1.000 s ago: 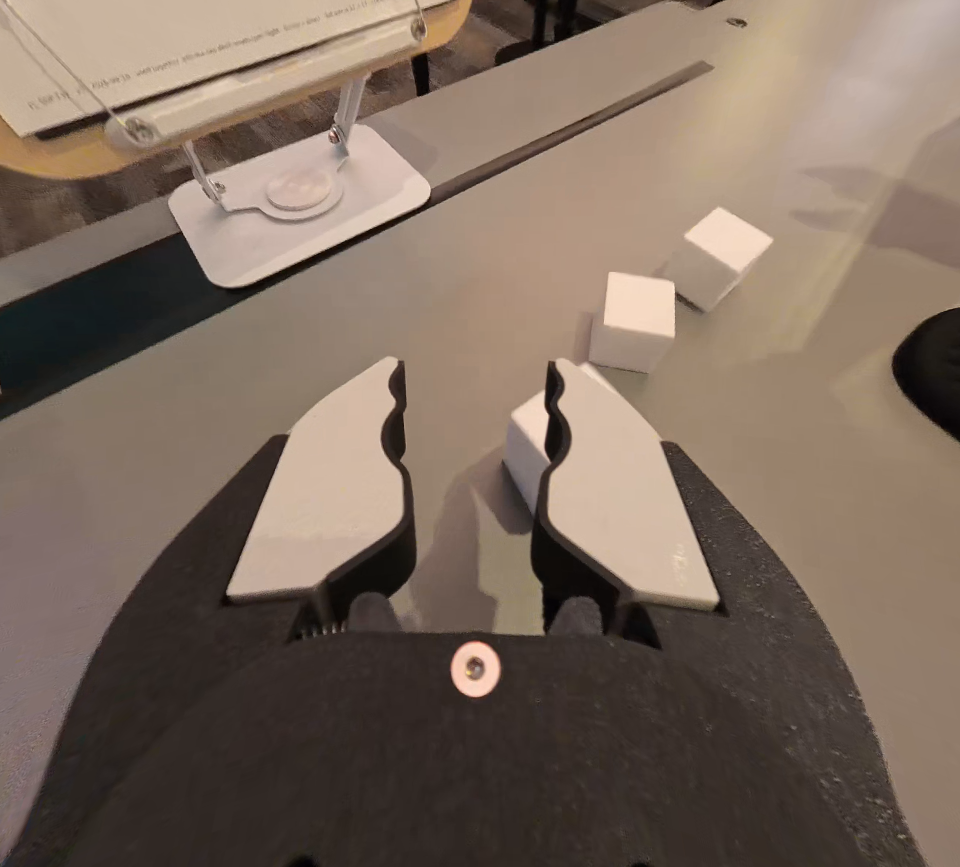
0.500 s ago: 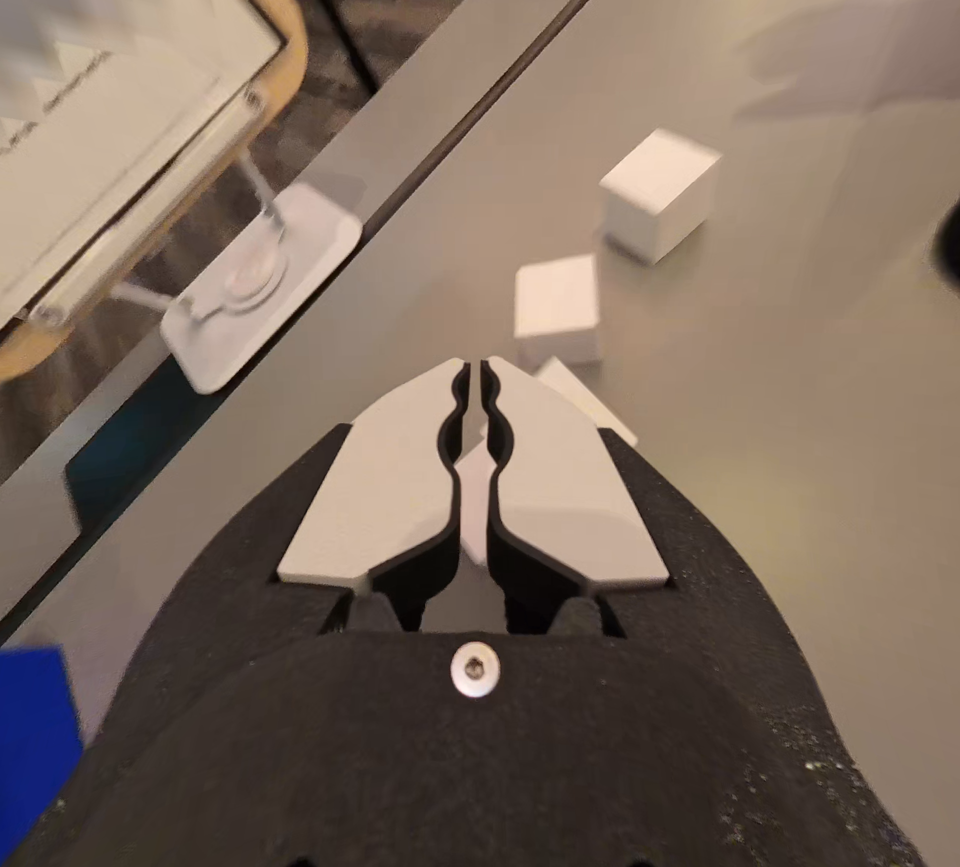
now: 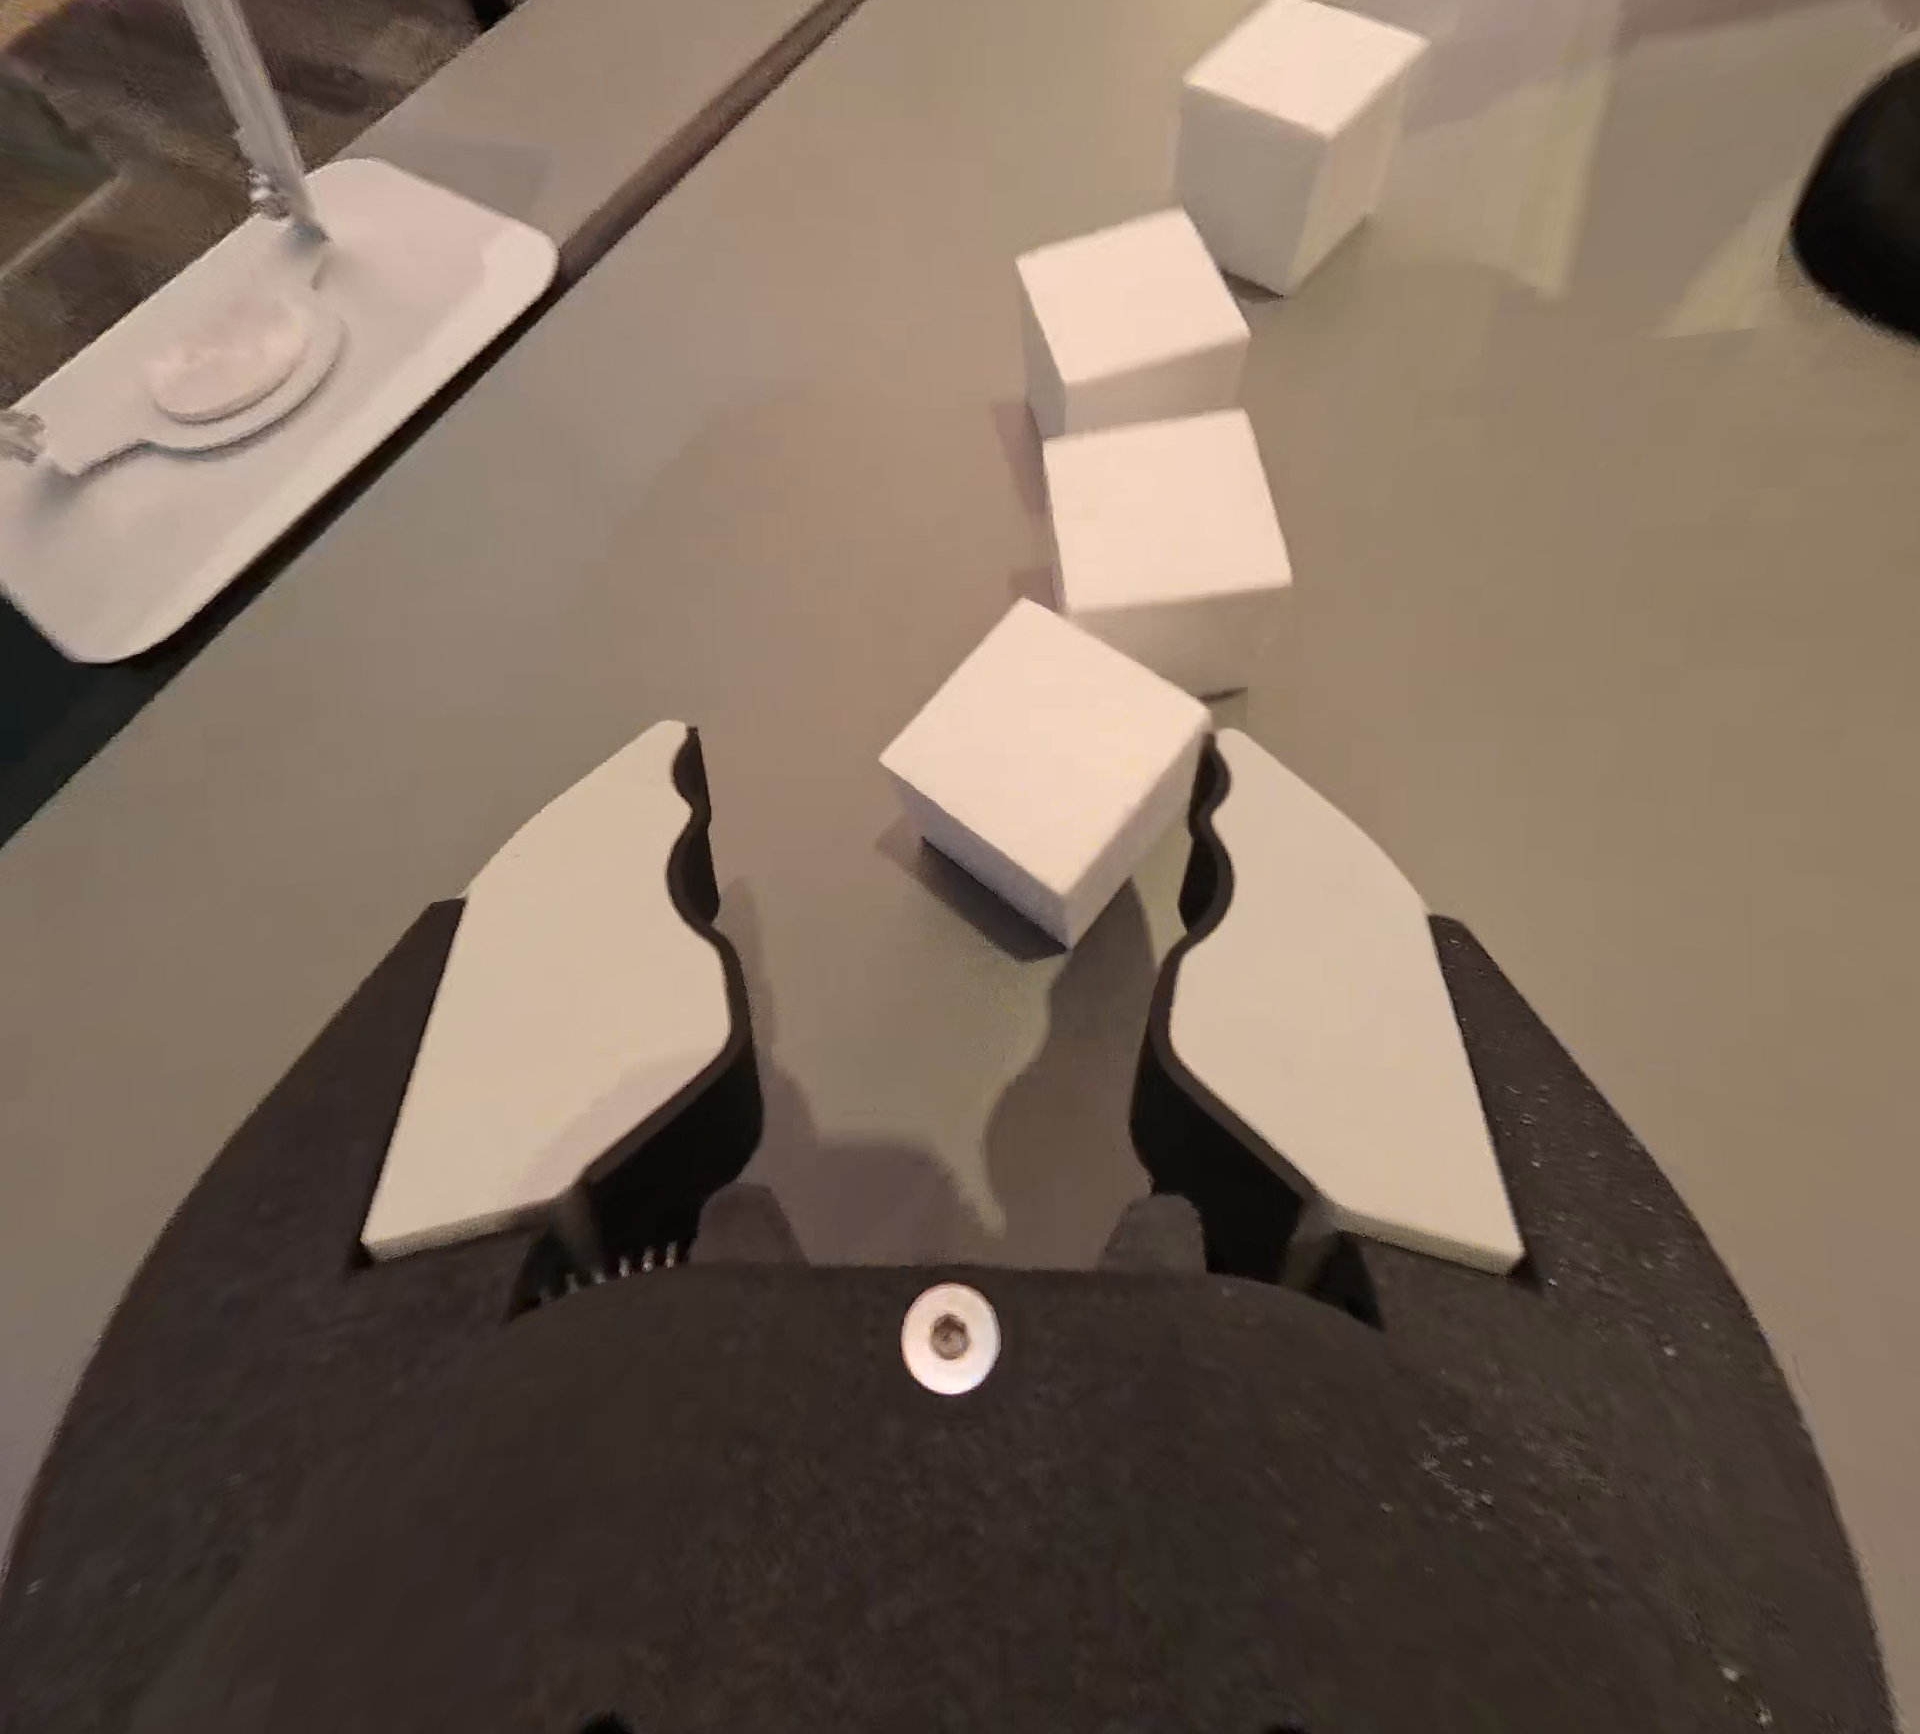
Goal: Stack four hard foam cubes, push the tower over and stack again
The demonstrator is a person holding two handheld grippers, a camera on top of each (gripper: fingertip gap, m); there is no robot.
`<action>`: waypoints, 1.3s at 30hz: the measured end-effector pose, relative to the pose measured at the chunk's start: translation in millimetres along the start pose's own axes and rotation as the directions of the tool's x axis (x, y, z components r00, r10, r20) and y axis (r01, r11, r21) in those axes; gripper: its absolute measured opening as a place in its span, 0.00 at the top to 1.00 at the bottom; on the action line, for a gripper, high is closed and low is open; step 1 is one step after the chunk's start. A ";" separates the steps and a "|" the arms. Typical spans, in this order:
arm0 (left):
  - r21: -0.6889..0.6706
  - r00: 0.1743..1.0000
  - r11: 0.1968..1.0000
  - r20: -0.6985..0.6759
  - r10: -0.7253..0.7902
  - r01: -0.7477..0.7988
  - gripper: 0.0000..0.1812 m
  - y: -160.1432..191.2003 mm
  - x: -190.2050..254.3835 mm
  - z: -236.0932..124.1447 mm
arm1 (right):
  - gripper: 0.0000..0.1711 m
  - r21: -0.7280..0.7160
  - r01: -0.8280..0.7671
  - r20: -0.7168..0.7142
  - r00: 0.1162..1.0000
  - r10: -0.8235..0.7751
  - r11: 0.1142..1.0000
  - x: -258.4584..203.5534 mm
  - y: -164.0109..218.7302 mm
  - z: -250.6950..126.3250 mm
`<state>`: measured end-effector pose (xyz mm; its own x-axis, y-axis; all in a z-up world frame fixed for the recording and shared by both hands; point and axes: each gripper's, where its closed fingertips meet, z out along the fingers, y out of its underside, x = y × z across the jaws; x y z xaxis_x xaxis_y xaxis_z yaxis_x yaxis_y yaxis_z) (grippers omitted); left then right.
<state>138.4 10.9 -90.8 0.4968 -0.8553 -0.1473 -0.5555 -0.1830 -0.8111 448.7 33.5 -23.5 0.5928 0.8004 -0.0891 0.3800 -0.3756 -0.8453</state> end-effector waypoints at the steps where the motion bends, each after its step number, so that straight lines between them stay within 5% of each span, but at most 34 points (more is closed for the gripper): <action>1: 0.026 0.999 0.999 -0.033 0.026 -0.025 0.48 4.6 3.9 3.0 | 0.55 0.033 0.034 0.034 0.999 -0.035 0.999 -3.3 -2.3 8.6; 9: 0.035 0.982 0.998 -0.180 0.057 -0.051 0.50 26.8 18.8 23.7 | 0.46 0.107 0.086 0.235 0.966 -0.109 0.990 -38.5 14.5 68.3; 17: -0.010 0.982 0.992 -0.144 0.125 -0.127 0.59 33.3 20.4 39.9 | 0.42 -0.142 0.156 0.200 0.972 -0.126 0.978 -37.0 60.1 120.4; 18: -0.004 0.982 0.992 -0.141 0.128 -0.130 0.60 31.8 20.7 39.9 | 0.44 -0.157 0.161 0.196 0.972 -0.129 0.974 -35.5 63.7 122.1; 20: -0.031 0.981 0.989 -0.134 0.140 -0.145 0.60 33.0 19.5 34.0 | 0.64 -0.182 0.177 0.223 0.966 -0.134 0.967 -37.3 70.4 121.2; 21: -0.050 0.983 0.987 -0.112 0.145 -0.152 0.60 32.9 16.0 27.6 | 0.65 -0.175 0.168 0.233 0.964 -0.125 0.970 -38.8 69.7 119.8; 25: -0.059 0.992 0.992 0.055 0.113 -0.109 0.60 26.5 -13.2 -8.5 | 0.65 -0.070 0.139 0.236 0.964 -0.119 0.988 -45.4 32.7 107.5; 29: -0.017 0.987 0.998 0.150 0.065 -0.063 0.60 18.8 -37.4 -34.0 | 0.65 0.159 0.196 0.385 0.890 -0.244 0.968 -110.6 -45.8 108.4; 34: 0.015 0.987 1.000 0.164 -0.002 -0.001 0.60 14.8 -44.5 -39.5 | 0.65 0.076 0.547 0.502 0.702 -0.506 0.834 -173.0 -48.1 152.5; 39: 0.008 0.989 0.999 0.139 0.045 -0.047 0.60 11.6 -33.3 -38.1 | 0.65 0.032 0.564 0.617 0.638 -0.461 0.825 -168.4 -50.2 172.6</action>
<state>90.0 18.8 -73.8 0.5590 -0.7870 -0.2611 -0.5728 -0.1388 -0.8079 207.3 -1.8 -57.1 -0.2353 0.9719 0.0074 0.6250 0.1572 -0.7646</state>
